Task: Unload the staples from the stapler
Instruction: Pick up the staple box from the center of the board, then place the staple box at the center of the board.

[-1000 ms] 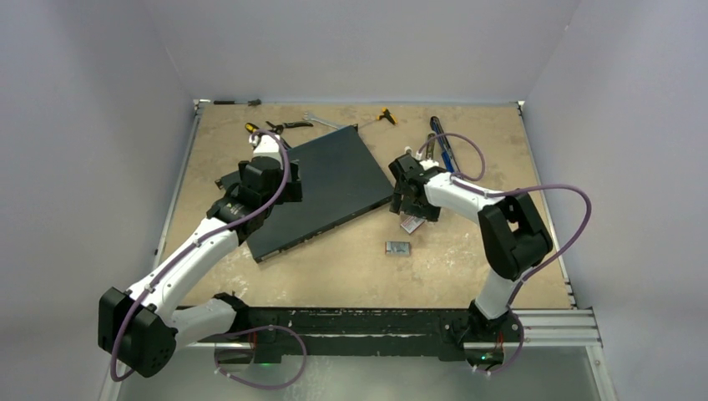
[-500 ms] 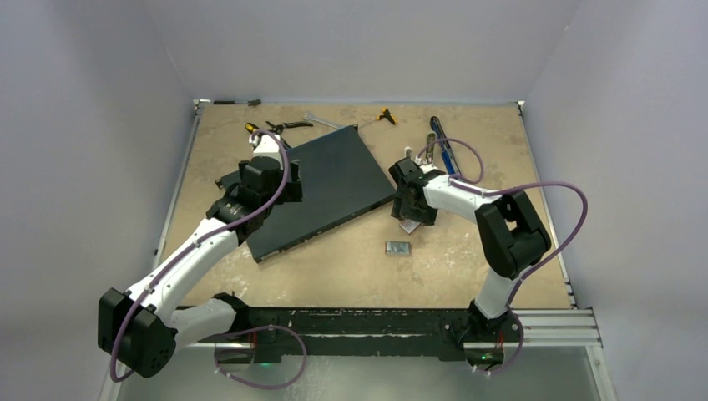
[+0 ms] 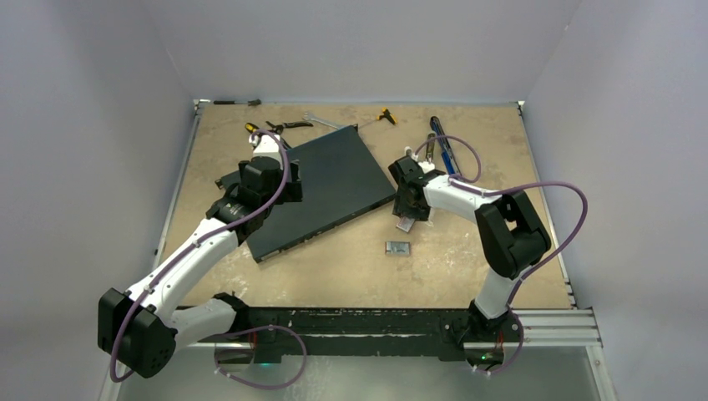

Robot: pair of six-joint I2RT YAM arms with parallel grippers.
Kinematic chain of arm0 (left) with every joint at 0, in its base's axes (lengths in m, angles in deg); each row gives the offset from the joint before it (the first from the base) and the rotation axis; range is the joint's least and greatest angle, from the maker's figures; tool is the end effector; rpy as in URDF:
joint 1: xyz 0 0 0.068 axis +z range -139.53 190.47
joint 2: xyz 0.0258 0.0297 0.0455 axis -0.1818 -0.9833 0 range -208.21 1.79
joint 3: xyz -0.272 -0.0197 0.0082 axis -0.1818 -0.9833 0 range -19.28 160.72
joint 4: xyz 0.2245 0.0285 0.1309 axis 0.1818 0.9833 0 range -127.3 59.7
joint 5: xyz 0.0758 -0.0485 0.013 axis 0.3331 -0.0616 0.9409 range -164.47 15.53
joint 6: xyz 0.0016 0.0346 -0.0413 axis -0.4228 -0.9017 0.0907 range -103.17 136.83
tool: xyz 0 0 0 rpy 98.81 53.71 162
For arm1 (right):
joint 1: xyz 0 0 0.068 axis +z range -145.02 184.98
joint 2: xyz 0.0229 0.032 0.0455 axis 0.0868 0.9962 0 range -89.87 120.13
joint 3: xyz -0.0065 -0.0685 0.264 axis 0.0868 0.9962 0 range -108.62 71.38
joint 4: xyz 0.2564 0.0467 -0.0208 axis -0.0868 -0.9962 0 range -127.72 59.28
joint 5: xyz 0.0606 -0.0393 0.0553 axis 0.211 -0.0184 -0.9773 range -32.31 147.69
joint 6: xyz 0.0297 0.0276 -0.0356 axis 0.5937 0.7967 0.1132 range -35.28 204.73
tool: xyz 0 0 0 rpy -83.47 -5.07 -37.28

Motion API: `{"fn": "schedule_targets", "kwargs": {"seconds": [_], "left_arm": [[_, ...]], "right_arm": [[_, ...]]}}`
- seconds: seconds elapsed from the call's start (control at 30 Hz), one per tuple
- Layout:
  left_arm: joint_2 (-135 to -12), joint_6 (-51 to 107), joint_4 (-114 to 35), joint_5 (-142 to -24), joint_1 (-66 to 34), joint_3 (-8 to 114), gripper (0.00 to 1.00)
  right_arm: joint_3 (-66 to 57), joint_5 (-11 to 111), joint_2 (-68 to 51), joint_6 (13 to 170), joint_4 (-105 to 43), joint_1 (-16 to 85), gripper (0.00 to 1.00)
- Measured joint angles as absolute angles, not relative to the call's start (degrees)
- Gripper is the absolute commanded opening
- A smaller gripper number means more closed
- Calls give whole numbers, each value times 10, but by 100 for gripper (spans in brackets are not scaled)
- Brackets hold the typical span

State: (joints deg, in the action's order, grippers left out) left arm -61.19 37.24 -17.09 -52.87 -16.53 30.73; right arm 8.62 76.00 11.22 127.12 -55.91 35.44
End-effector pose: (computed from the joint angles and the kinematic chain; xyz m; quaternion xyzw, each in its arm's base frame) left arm 0.2214 -0.0981 0.2936 -0.0393 0.8676 -0.0370 0.4943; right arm 0.3060 0.1669 0.1711 0.1362 0.9520 0.0097 0.2738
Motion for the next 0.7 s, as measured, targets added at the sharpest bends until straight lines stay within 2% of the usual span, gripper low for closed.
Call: {"fn": "schedule_targets", "kwargs": {"seconds": [0.47,0.7], "left_arm": [[-612,372,-171,-528,-165,307,87],[-612,372,-171,-528,-165,307,87]], "right_arm": [[86,751,108,1243,-543,355,48],[82,745,51,1216,-542,379,48]]}}
